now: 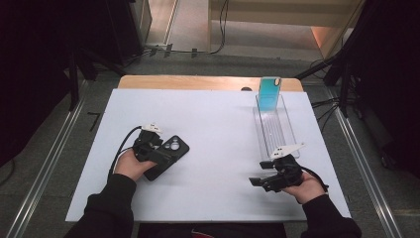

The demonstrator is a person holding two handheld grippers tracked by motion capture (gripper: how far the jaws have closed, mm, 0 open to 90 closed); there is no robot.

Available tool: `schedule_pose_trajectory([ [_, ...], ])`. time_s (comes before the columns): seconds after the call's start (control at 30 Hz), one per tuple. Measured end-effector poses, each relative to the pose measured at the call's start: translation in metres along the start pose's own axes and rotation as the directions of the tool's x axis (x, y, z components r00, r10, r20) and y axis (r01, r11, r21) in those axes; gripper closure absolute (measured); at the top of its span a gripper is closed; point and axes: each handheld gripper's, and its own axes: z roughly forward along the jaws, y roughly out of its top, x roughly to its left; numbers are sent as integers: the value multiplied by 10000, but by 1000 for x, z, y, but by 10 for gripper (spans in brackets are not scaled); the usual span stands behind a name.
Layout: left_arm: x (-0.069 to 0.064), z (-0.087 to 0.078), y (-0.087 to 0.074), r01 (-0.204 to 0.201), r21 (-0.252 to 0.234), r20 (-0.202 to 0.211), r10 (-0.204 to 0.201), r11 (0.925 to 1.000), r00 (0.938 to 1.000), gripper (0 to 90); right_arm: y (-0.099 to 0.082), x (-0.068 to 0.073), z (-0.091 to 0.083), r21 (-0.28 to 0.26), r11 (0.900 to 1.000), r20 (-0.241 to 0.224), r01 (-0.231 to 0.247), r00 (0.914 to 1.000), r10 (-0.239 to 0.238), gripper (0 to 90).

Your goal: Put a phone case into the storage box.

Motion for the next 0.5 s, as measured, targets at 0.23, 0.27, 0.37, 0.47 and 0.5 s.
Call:
schedule_pose_trajectory([
  [0.23, 1, 7, -7, -102, 325, -373, 115, 9994, 9992, 0, 0, 0, 0, -11, 10000, 11, -2, 10000, 2, 206],
  [0.27, 1, 7, -7, -77, 315, -402, 90, 9995, 9991, 0, 0, 0, 0, -14, 10000, 9, -9, 10000, 9, 206],
  [0.37, -3, 8, -7, -106, 321, -683, 127, 9994, 9976, 0, 0, 0, 0, 7, 10000, 22, 20, 10000, -20, 206],
  [0.47, -6, 10, -8, -277, 375, -960, 311, 9989, 9949, 0, 0, 0, 0, 29, 10000, 35, -5, 10000, 5, 206],
  [0.5, -7, 11, -8, -351, 414, -1050, 393, 9985, 9937, 0, 0, 0, 0, 31, 10000, 30, 5, 10000, -5, 206],
])
